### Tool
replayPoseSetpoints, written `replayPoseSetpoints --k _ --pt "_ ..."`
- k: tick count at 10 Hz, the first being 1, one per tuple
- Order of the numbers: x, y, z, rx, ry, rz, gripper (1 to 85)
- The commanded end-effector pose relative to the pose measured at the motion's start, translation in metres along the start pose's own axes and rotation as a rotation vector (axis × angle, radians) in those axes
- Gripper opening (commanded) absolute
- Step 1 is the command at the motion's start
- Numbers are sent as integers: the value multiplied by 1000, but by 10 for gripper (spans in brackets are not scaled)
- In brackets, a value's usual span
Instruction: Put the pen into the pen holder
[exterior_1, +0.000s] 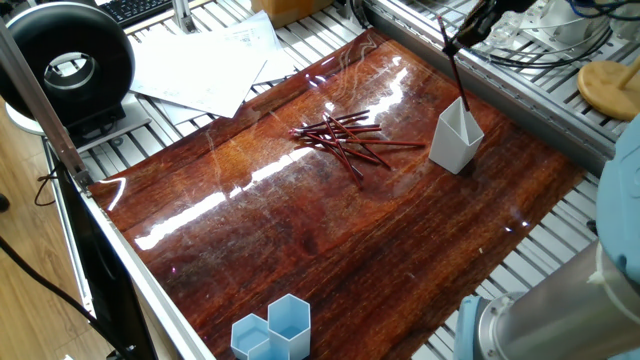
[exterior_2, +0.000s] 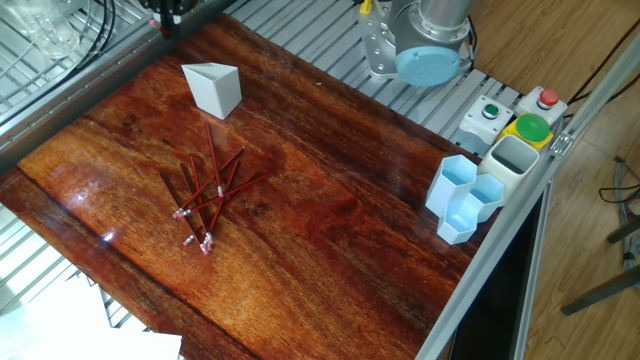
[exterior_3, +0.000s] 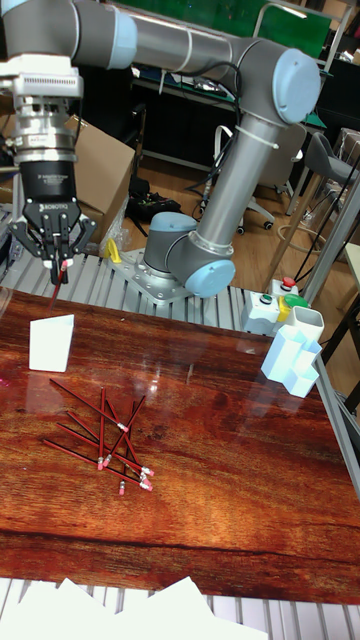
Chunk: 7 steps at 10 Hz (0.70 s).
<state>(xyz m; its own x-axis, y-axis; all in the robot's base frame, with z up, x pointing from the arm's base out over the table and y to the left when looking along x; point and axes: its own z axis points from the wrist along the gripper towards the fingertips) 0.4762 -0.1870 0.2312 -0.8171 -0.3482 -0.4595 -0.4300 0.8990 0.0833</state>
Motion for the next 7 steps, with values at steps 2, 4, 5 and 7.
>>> replayPoseSetpoints --k 2,4,5,7 --pt "-21 -5 -13 3 -58 -19 10" --pt "-23 -5 -12 4 -66 -20 10" --pt "-24 -5 -11 2 -74 -22 10" --pt "-22 -6 -6 0 -87 -21 10"
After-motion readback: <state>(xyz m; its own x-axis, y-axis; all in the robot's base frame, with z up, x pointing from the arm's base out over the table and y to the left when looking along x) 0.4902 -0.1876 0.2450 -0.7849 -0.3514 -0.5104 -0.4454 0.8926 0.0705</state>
